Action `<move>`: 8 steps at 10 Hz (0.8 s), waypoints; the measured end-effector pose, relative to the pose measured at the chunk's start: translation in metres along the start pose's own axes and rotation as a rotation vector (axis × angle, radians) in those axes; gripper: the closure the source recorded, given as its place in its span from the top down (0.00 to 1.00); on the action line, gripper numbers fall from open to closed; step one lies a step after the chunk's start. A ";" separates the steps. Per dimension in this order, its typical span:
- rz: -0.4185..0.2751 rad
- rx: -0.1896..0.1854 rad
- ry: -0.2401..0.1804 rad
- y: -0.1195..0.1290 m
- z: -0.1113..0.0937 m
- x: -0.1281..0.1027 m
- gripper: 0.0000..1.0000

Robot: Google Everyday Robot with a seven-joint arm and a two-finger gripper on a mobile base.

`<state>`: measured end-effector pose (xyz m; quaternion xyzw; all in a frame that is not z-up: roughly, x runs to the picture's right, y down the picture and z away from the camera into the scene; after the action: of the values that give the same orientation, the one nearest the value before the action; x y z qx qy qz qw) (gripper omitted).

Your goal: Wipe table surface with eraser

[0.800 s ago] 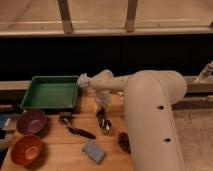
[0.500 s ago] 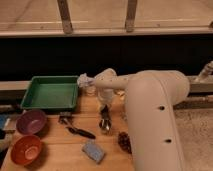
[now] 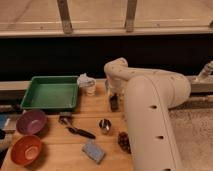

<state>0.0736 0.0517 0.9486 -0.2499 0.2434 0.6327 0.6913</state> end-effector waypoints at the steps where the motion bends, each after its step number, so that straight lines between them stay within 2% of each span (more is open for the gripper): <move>1: -0.004 -0.014 -0.009 0.004 -0.004 -0.008 0.06; 4: -0.072 -0.063 -0.045 0.042 -0.022 -0.014 0.06; 8: -0.245 -0.117 -0.081 0.108 -0.039 0.021 0.06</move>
<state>-0.0328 0.0498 0.9011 -0.2920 0.1455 0.5661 0.7570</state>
